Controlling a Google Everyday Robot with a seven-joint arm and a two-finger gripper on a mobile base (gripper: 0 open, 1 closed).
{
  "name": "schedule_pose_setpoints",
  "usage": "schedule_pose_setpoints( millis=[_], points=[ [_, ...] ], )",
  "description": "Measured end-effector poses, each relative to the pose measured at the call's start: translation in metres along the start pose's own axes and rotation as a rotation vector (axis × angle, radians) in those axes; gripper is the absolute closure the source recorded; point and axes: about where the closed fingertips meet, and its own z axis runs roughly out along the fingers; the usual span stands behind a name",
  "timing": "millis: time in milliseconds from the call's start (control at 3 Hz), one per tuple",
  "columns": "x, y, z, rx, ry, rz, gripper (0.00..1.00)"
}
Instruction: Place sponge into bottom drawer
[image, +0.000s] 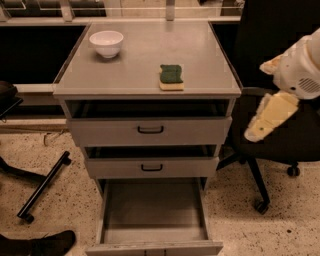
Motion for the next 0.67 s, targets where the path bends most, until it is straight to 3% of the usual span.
schedule_pose_setpoints(
  millis=[333, 667],
  points=[
    [-0.0145, -0.0381, 0.0436, 0.061, -0.08, 0.051, 0.0],
    [-0.0179, -0.0462, 0.0451, 0.089, -0.097, 0.053, 0.0]
  ],
)
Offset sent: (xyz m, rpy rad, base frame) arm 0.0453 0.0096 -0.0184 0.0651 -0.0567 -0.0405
